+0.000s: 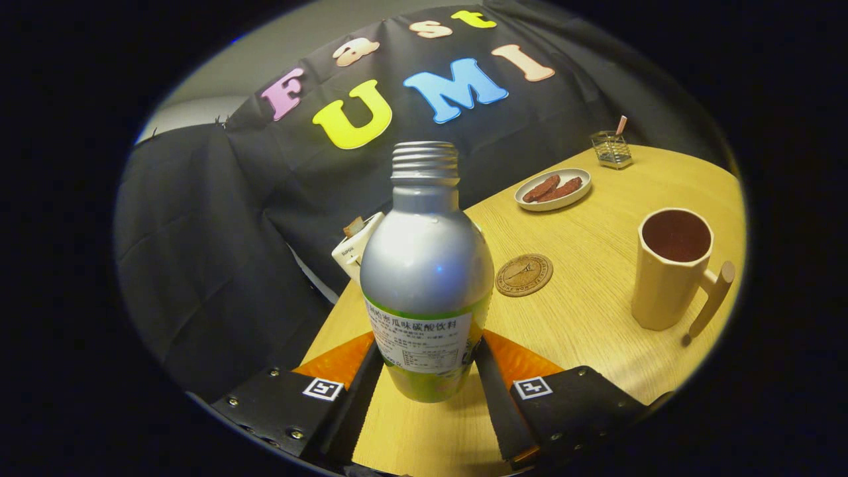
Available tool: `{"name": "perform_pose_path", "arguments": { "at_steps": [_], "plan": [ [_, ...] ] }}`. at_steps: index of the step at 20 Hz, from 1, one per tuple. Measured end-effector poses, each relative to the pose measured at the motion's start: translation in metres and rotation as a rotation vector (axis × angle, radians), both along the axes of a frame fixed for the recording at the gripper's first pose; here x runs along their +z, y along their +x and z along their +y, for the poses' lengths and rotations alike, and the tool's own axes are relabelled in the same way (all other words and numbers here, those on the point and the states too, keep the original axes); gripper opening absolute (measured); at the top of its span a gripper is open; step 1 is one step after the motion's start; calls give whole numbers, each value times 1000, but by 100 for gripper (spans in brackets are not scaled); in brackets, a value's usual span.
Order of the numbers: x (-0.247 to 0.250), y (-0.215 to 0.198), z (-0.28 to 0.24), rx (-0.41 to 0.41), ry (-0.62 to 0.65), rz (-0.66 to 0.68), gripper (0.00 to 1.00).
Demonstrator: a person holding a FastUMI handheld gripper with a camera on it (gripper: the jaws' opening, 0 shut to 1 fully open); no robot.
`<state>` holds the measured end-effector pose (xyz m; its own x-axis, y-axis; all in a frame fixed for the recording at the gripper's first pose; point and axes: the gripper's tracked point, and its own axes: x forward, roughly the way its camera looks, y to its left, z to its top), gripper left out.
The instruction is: Take the bottle from table, then pour the juice into the cup, finally place the bottle on the coaster
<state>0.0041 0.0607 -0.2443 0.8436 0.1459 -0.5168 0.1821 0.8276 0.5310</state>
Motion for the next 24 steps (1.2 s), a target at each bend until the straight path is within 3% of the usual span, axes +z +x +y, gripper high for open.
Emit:
{"name": "perform_pose_path", "arguments": {
  "at_steps": [24],
  "plan": [
    [-3,-8,-60,-318,516,19,78]
  ]
}}
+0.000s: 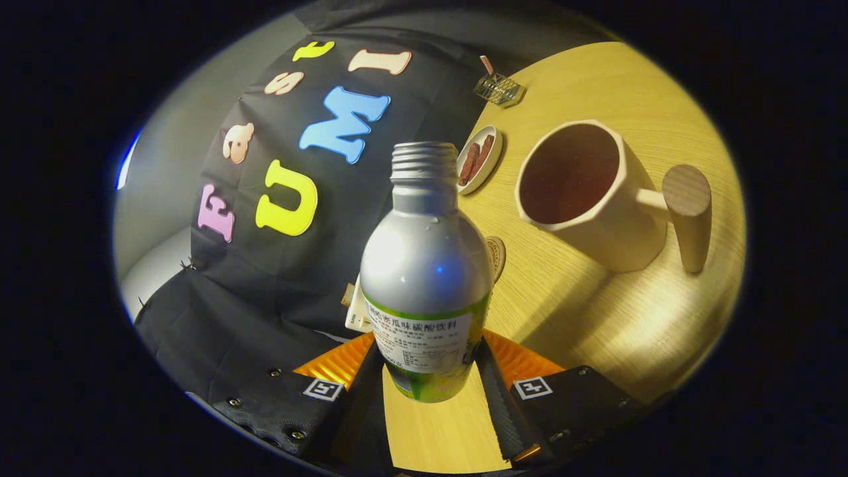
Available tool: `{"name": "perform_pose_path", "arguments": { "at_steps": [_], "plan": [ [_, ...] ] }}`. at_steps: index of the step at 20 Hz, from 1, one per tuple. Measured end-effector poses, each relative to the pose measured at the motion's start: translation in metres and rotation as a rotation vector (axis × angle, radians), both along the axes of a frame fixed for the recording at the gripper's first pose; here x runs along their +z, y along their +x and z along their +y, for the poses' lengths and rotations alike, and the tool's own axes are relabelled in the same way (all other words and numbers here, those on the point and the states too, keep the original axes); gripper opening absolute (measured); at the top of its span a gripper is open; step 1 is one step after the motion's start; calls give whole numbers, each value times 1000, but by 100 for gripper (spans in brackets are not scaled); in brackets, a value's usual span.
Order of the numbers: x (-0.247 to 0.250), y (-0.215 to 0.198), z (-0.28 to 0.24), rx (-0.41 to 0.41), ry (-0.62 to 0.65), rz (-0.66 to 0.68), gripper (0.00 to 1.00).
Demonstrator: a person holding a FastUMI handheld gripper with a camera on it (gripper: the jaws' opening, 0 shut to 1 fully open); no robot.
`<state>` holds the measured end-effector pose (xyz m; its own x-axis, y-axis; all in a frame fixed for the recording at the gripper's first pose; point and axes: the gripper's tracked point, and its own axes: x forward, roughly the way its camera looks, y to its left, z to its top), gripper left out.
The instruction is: Take the bottle from table, then pour the juice into the cup, finally place the bottle on the coaster
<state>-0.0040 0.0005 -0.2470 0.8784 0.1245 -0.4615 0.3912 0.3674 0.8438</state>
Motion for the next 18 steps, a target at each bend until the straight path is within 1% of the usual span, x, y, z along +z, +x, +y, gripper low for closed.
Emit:
{"name": "perform_pose_path", "arguments": {
  "at_steps": [4,7,11,14,18],
  "plan": [
    [-3,-1,-6,-42,51,8,78],
    [-8,-3,-7,-70,118,23,78],
    [-9,-1,-7,-86,162,39,78],
    [-8,1,-7,-112,222,43,78],
    [-7,3,-1,-124,283,54,78]
  ]
}}
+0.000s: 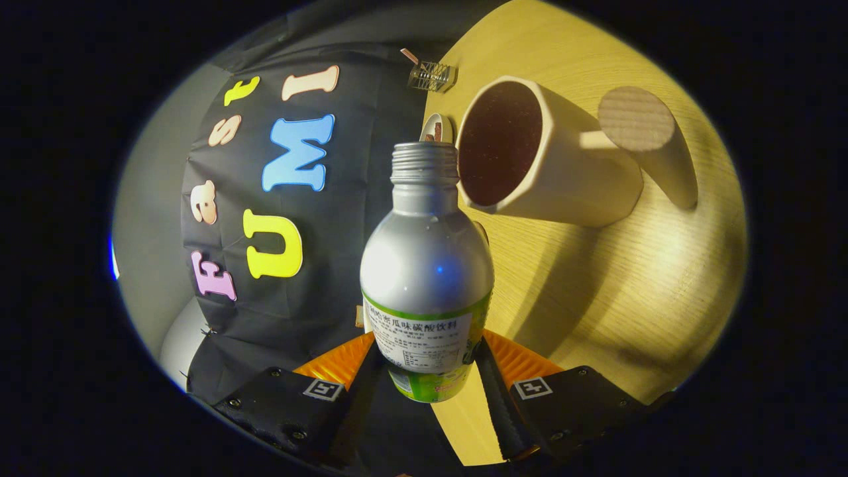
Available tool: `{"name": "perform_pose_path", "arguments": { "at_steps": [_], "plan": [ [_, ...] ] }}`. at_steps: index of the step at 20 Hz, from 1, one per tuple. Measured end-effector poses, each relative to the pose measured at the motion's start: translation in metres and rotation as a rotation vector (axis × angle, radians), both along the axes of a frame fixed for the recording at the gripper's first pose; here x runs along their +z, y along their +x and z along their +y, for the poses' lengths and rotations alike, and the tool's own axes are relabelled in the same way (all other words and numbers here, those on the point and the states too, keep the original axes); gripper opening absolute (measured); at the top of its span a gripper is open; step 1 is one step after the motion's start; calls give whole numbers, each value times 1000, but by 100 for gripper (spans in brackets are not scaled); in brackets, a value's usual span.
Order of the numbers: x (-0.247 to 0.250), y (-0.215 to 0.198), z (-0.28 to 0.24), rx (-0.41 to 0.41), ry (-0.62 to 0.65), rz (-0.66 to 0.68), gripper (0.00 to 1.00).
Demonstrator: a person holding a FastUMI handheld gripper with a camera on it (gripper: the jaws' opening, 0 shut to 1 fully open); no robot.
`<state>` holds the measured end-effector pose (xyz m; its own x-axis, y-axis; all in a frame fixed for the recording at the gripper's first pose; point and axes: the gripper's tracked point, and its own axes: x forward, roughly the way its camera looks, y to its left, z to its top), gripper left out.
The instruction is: Take the bottle from table, then pour the juice into the cup, finally place the bottle on the coaster
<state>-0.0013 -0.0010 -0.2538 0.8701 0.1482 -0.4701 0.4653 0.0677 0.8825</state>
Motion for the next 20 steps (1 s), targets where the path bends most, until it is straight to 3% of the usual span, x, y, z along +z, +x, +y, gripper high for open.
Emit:
{"name": "perform_pose_path", "arguments": {
  "at_steps": [20],
  "plan": [
    [9,6,-1,-57,235,36,78]
  ]
}}
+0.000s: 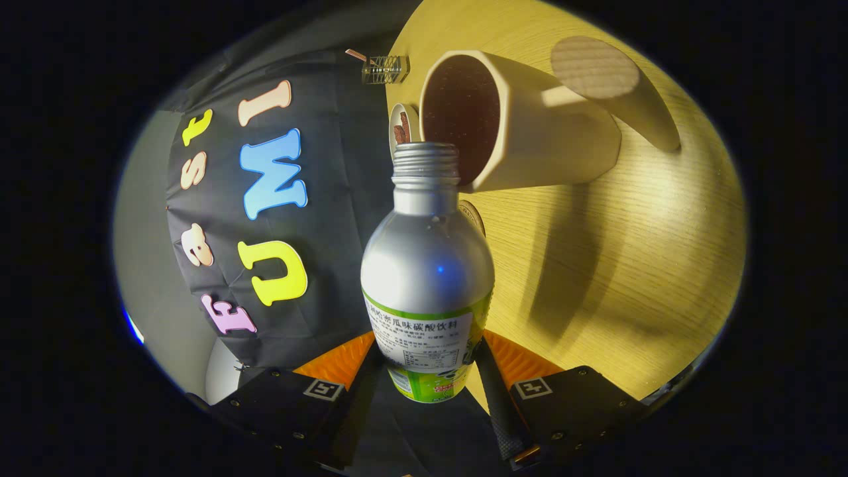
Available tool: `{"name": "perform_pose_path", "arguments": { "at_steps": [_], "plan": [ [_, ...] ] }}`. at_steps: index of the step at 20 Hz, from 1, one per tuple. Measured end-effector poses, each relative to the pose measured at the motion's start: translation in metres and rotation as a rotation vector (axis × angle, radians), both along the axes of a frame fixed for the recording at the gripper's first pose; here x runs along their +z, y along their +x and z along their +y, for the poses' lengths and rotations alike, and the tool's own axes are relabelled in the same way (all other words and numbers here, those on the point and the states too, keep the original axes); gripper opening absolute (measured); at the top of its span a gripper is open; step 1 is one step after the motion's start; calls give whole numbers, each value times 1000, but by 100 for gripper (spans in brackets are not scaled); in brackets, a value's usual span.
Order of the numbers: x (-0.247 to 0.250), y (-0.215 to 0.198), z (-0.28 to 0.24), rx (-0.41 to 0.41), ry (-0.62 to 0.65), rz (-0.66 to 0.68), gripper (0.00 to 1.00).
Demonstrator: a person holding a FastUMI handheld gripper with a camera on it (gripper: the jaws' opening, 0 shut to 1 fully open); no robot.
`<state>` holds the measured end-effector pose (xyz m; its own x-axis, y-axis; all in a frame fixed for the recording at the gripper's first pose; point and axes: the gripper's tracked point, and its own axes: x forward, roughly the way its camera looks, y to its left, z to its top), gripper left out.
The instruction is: Take the bottle from table, then pour the juice into the cup, finally place the bottle on the coaster
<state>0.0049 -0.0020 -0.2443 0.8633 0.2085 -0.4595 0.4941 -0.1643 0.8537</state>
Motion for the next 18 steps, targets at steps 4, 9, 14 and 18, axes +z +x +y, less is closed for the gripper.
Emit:
{"name": "perform_pose_path", "arguments": {
  "at_steps": [4,9,14,18],
  "plan": [
    [4,2,1,-14,32,5,78],
    [8,3,-1,-26,66,6,78],
    [10,4,-3,-41,104,17,78],
    [13,3,-5,-47,135,25,78]
  ]
}}
